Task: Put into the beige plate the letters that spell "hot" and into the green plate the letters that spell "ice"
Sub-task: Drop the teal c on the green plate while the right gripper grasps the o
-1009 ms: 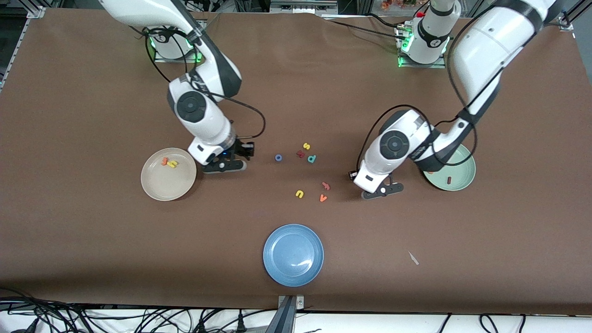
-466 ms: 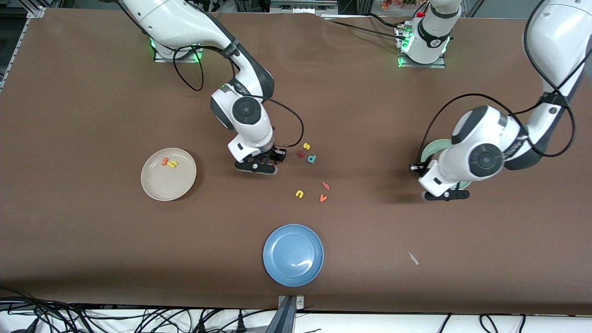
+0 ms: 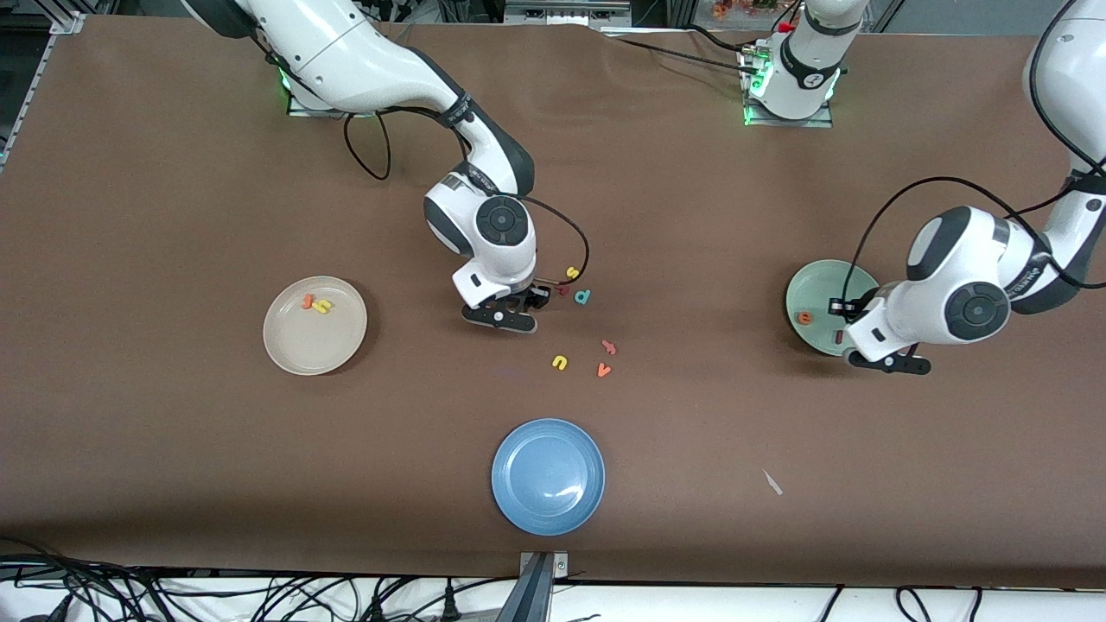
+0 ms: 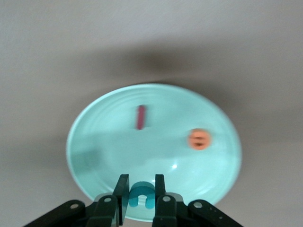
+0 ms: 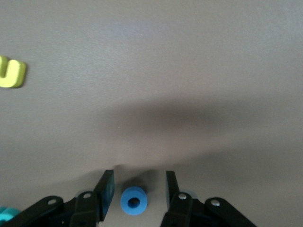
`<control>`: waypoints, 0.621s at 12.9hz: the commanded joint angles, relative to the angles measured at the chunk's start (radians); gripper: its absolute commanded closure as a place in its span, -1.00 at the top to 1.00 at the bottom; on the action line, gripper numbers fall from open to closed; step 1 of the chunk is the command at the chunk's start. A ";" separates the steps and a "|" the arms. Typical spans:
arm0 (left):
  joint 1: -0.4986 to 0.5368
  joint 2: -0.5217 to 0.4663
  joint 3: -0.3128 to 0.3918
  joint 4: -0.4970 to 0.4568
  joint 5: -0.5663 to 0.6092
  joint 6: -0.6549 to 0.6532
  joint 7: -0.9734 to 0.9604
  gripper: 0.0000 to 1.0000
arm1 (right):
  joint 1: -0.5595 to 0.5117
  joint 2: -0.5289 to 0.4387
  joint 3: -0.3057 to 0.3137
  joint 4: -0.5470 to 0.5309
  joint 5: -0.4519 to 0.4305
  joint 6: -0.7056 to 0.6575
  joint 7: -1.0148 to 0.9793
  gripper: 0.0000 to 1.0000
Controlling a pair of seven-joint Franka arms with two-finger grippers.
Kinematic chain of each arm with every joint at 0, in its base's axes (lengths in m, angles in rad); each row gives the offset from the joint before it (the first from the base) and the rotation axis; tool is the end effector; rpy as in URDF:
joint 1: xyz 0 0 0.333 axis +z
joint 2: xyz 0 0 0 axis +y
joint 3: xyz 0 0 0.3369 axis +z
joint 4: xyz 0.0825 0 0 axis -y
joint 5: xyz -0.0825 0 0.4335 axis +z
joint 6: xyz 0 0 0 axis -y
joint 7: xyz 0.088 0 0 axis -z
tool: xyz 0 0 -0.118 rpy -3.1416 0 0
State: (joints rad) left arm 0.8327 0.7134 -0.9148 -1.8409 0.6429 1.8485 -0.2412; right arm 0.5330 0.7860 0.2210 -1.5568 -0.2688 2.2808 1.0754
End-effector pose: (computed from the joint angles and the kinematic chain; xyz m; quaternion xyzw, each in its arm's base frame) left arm 0.6380 0.0246 0.2110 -0.9823 0.0660 0.1721 0.0324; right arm 0.5649 0.4913 0.1570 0.9945 -0.1006 0.0059 0.0276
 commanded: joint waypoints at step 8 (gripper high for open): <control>0.034 0.055 0.030 0.011 0.109 0.065 0.135 1.00 | 0.015 0.002 -0.002 0.032 0.003 -0.024 0.075 0.04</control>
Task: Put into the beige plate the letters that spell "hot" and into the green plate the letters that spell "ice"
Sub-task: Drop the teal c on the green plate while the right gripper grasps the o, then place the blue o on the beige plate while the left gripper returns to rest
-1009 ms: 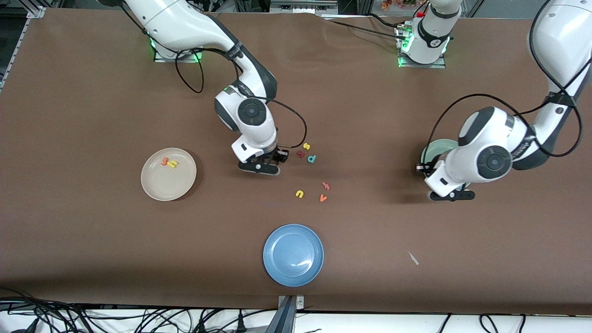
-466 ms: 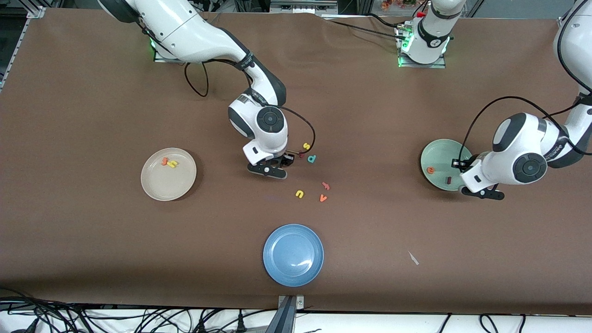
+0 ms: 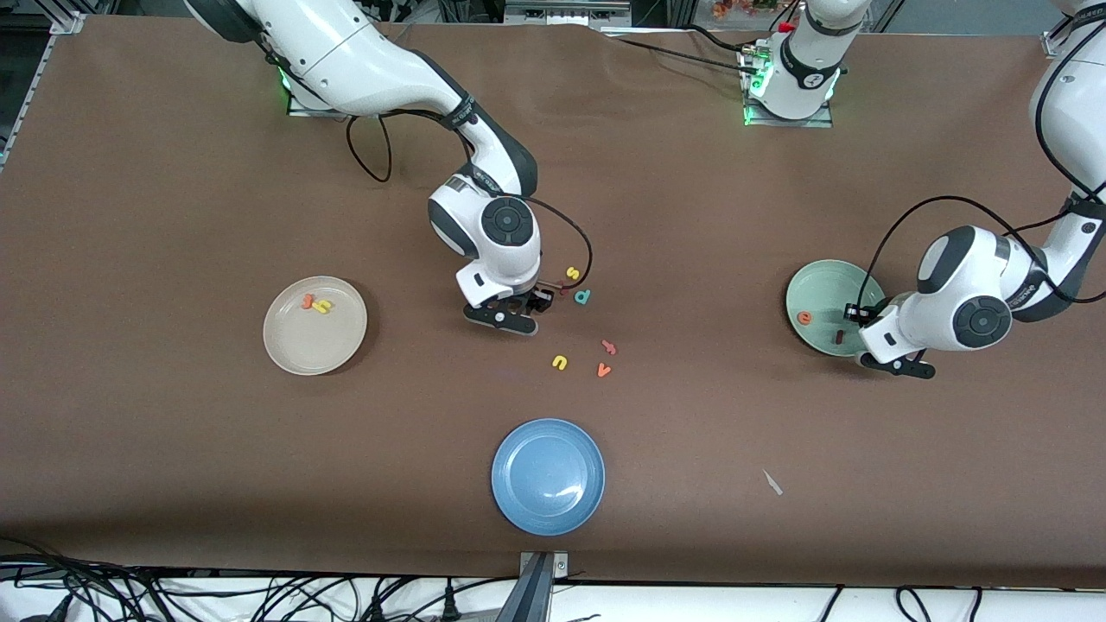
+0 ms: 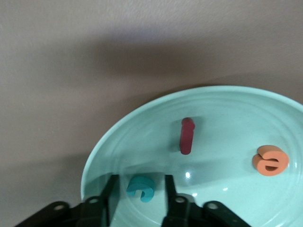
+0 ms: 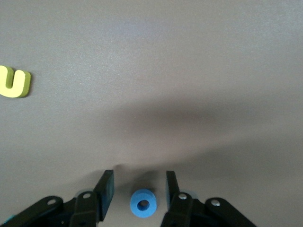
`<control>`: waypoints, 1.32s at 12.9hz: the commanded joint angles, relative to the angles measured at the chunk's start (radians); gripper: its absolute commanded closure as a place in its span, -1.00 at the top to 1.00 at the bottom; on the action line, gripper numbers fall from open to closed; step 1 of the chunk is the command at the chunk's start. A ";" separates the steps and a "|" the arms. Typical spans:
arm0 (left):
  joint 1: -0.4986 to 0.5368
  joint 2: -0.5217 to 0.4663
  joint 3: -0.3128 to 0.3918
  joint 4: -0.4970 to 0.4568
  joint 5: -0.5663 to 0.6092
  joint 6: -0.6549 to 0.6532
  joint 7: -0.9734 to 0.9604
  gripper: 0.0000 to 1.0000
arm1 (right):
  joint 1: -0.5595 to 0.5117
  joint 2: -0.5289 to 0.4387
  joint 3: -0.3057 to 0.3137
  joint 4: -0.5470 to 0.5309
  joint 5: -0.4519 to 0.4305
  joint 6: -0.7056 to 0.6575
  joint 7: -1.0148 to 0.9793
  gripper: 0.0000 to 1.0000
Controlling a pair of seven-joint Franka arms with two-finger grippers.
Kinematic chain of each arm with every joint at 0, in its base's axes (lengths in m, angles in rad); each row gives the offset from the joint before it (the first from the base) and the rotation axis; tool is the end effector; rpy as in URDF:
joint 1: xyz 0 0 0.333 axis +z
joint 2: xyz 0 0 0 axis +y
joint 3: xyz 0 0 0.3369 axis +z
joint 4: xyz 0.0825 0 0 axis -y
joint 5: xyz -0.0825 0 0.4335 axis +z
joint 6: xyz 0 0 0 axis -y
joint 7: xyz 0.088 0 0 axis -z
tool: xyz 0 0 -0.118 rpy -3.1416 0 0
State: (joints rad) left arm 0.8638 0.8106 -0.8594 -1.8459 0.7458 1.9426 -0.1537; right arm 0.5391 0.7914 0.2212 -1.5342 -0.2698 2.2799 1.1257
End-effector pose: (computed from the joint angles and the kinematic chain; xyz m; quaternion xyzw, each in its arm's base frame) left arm 0.6344 0.0649 0.1518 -0.9809 0.1048 0.1623 0.0220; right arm 0.5682 0.4982 0.1632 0.9920 -0.1241 0.0121 0.0214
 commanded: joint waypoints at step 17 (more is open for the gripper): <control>-0.334 -0.071 -0.203 0.922 -0.114 -0.988 -0.148 1.00 | 0.012 -0.017 0.020 -0.053 0.003 -0.022 0.089 -0.22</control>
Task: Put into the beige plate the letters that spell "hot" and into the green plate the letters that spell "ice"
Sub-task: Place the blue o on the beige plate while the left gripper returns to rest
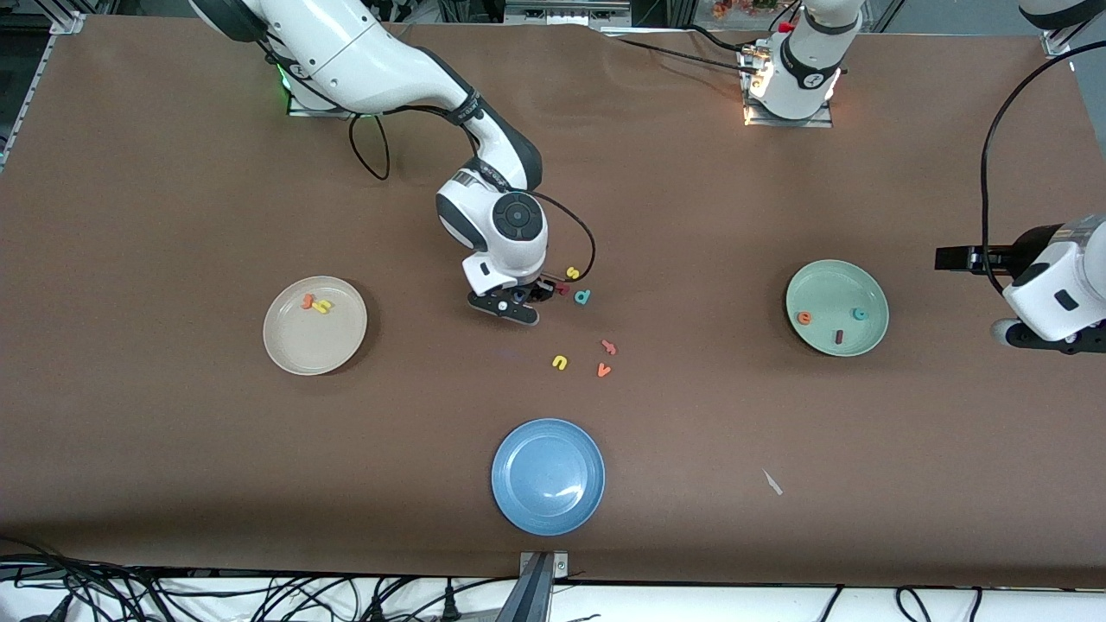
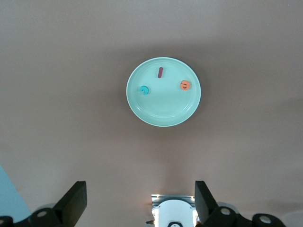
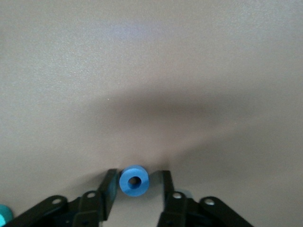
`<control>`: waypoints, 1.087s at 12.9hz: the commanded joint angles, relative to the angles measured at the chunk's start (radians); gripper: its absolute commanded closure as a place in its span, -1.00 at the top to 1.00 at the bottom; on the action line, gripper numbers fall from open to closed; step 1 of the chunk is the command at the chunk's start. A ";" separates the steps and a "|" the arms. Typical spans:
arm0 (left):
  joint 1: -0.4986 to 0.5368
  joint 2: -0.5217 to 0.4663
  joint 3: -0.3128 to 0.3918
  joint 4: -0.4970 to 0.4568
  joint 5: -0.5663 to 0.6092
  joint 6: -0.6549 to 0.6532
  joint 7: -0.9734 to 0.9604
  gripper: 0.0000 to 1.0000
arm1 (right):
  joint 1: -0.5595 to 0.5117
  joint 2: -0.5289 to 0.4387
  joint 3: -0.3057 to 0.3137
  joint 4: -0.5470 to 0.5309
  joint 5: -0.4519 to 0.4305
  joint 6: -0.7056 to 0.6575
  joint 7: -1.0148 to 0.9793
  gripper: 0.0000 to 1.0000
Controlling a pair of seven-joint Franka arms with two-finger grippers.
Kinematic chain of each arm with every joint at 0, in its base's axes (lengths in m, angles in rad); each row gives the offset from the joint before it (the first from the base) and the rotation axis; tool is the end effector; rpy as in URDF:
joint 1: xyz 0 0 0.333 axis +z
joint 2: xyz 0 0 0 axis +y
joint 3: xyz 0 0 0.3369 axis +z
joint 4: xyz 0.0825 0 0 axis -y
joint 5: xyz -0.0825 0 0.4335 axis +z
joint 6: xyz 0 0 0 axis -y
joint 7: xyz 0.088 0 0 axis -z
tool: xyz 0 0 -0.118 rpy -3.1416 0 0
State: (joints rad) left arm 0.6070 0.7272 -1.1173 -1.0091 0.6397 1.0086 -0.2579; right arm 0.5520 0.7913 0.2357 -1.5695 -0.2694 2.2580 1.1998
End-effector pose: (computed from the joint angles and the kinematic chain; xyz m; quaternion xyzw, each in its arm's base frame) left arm 0.6971 0.0078 0.5479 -0.9790 0.0082 0.1977 0.0490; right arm 0.5426 0.5041 0.1471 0.9884 -0.1464 -0.0069 0.0396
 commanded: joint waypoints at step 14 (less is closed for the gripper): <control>-0.698 -0.173 1.160 0.282 -0.579 -0.140 0.218 1.00 | -0.314 -0.443 0.005 -0.357 0.147 -0.117 -0.734 -0.51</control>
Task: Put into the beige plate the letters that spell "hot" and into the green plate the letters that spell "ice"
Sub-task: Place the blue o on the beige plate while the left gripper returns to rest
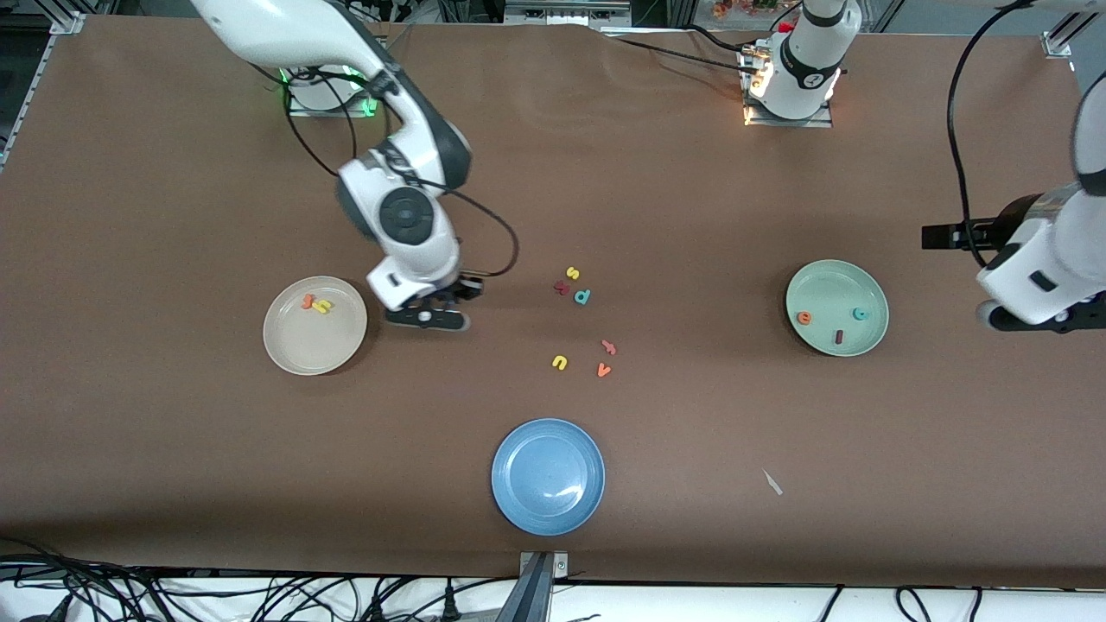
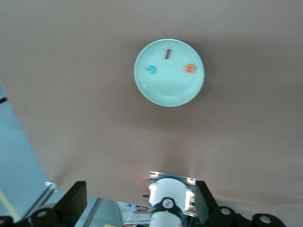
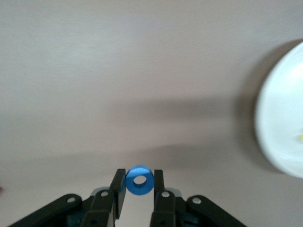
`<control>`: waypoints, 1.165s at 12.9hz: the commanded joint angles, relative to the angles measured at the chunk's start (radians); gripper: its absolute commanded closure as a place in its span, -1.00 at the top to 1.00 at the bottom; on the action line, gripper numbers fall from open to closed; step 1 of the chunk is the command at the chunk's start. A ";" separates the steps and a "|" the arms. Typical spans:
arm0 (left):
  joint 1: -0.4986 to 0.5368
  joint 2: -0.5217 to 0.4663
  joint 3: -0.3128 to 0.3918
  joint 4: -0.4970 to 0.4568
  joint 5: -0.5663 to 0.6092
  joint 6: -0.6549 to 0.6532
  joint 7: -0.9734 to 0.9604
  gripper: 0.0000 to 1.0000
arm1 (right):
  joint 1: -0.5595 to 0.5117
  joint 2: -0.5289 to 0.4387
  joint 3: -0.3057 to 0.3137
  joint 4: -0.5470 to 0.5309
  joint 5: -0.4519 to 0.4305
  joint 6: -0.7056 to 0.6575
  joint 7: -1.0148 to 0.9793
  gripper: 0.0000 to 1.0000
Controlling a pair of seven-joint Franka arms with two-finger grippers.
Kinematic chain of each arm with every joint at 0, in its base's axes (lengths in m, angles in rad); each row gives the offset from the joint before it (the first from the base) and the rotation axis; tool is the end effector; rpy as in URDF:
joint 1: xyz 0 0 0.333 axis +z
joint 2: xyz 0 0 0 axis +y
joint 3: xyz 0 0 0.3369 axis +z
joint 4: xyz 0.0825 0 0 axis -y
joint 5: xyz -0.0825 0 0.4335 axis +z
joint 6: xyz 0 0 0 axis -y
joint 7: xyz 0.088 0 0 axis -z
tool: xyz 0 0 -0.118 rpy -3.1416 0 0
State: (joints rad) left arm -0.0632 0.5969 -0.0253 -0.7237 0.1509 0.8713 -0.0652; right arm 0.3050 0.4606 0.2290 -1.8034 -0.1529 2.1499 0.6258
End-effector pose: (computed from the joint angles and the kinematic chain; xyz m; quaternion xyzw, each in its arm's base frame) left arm 0.6845 -0.0316 0.6094 -0.9728 -0.0237 0.2172 0.0765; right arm 0.5979 0.3342 0.2645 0.9987 -0.0098 -0.0355 0.0361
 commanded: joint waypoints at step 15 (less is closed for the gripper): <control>0.006 -0.477 0.024 -0.632 -0.174 0.572 -0.054 0.99 | -0.233 -0.206 -0.082 -0.240 0.096 0.041 -0.687 0.04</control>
State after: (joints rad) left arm -0.0695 0.1549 0.0078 -1.3158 0.0052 1.4125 -0.1050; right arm 0.0721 0.2857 0.1472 -2.0207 -0.0809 2.1821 -0.0483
